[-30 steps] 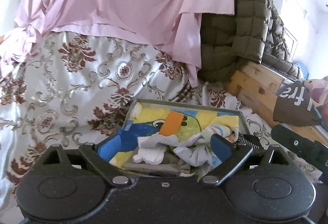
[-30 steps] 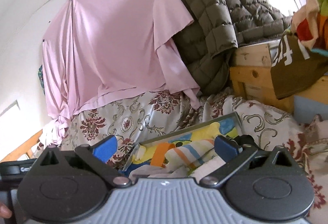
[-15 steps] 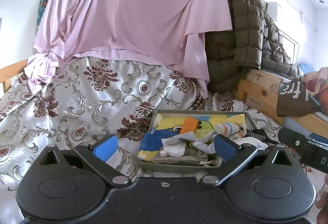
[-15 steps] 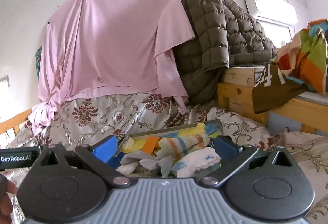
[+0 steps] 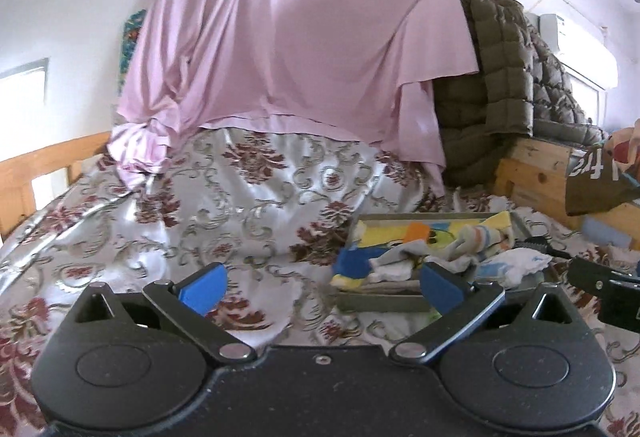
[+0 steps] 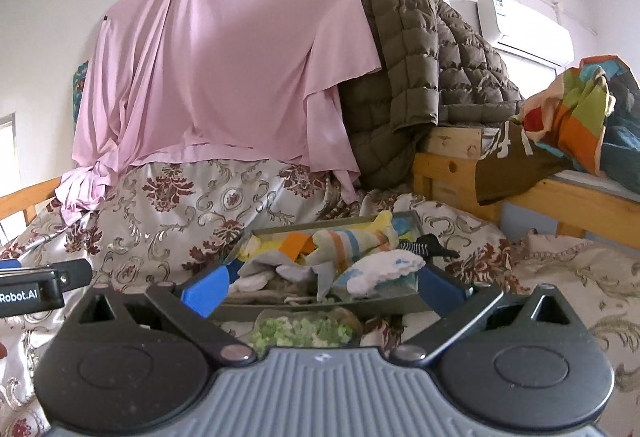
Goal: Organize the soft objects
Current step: 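Withdraw both open tools from the tray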
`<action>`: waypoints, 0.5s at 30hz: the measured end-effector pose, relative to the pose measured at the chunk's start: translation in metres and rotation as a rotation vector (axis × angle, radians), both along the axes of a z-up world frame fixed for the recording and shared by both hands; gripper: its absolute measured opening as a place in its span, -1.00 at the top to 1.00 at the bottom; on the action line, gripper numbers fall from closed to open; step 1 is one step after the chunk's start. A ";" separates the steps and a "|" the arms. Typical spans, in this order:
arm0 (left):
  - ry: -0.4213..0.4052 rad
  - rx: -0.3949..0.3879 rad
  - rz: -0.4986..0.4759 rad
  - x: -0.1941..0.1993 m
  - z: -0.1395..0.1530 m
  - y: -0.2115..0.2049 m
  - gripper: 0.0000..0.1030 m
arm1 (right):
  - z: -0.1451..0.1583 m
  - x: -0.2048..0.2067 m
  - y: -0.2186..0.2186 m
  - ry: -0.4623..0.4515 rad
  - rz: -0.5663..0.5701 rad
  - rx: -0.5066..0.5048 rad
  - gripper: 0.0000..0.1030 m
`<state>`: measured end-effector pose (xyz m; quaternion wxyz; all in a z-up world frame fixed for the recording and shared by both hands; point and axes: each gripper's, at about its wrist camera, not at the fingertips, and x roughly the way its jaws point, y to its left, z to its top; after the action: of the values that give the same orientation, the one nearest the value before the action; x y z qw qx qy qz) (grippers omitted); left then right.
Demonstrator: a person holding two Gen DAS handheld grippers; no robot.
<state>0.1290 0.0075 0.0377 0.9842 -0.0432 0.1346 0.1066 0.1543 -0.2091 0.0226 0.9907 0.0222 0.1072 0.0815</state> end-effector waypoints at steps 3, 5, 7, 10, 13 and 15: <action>-0.002 -0.003 0.022 -0.010 -0.004 0.003 -0.98 | -0.005 -0.009 0.002 0.014 -0.003 -0.001 -0.99; 0.000 -0.011 0.033 -0.014 -0.005 0.006 -0.98 | -0.008 -0.015 0.005 0.019 -0.002 -0.006 -0.99; 0.004 -0.023 0.045 -0.019 -0.007 0.009 -0.98 | -0.009 -0.020 0.006 0.017 -0.001 -0.009 -0.99; 0.007 -0.042 0.058 -0.025 -0.010 0.013 -0.98 | -0.011 -0.028 0.008 0.012 -0.001 -0.011 -0.99; 0.009 -0.048 0.066 -0.031 -0.012 0.016 -0.98 | -0.013 -0.036 0.009 0.013 -0.002 -0.009 -0.99; 0.009 -0.047 0.067 -0.035 -0.014 0.016 -0.98 | -0.015 -0.040 0.010 0.022 -0.006 -0.008 -0.99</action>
<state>0.0941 0.0240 0.0240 0.9782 -0.0704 0.1398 0.1367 0.1147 -0.1994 0.0074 0.9897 0.0195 0.1185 0.0777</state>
